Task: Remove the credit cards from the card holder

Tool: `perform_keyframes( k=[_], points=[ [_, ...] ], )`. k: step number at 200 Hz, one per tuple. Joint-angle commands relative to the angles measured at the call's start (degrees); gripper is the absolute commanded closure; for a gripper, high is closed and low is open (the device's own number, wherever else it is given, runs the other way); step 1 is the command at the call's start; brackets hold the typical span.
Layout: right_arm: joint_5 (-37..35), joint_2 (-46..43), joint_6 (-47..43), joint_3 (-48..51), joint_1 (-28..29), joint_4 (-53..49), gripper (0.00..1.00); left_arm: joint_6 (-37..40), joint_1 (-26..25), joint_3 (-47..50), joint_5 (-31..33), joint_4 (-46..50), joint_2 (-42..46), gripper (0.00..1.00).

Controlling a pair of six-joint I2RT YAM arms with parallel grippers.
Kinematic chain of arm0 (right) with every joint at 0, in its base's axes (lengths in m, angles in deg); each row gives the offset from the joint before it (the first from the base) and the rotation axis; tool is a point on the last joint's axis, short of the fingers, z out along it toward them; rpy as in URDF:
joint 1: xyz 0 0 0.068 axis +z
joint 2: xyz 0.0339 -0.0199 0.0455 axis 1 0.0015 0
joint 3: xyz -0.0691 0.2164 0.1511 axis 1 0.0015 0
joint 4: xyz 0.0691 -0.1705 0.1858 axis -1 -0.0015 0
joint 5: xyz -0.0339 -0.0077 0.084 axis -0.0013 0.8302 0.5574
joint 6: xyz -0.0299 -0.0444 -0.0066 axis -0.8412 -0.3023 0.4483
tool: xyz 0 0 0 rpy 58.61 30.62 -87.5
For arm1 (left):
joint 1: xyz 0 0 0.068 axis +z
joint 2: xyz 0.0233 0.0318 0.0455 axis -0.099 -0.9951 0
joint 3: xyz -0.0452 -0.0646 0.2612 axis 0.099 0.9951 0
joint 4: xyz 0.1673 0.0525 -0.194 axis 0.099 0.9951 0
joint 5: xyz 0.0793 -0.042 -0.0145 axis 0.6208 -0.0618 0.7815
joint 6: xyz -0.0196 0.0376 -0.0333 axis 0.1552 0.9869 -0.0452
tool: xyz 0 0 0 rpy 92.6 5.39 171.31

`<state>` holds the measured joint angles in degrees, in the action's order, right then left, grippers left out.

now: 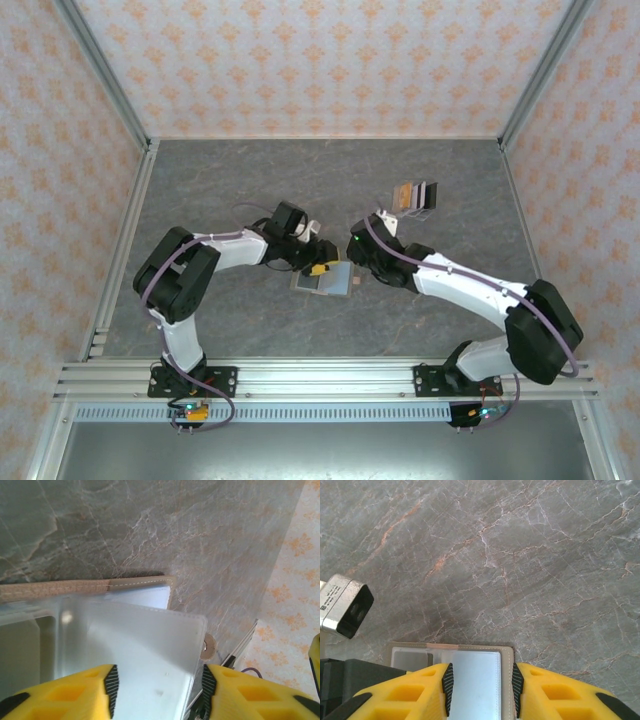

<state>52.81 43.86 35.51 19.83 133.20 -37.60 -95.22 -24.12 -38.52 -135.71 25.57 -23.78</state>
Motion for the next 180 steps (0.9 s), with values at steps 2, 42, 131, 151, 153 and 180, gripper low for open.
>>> perform_keyframes(
  k=[2,42,131,151,153,180],
  points=[
    [0.11,0.94,-0.42,-2.22,-0.13,-1.03,0.61,-0.24,-0.72,-0.77,2.37,-0.16,-1.39,0.43],
    [0.94,1.68,-0.5,-2.84,-0.14,-1.29,0.61,0.05,-0.57,-1.27,3.26,1.09,-0.42,0.39],
    [17.23,11.31,1.77,-6.94,-0.13,4.89,0.67,7.54,10.36,1.13,10.91,15.42,12.9,0.47],
    [20.92,14.83,3.63,-8.29,-0.13,6.93,0.69,9.31,11.37,1.58,12.66,18.03,13.46,0.5],
    [21.23,15.22,3.8,-8.47,-0.13,7.06,0.69,9.44,11.42,1.64,12.68,18.11,13.45,0.51],
    [23.93,20.19,4.63,-11.85,0.03,5.5,0.69,9.17,11.34,2.35,11.38,17.5,12.45,0.57]
  ],
)
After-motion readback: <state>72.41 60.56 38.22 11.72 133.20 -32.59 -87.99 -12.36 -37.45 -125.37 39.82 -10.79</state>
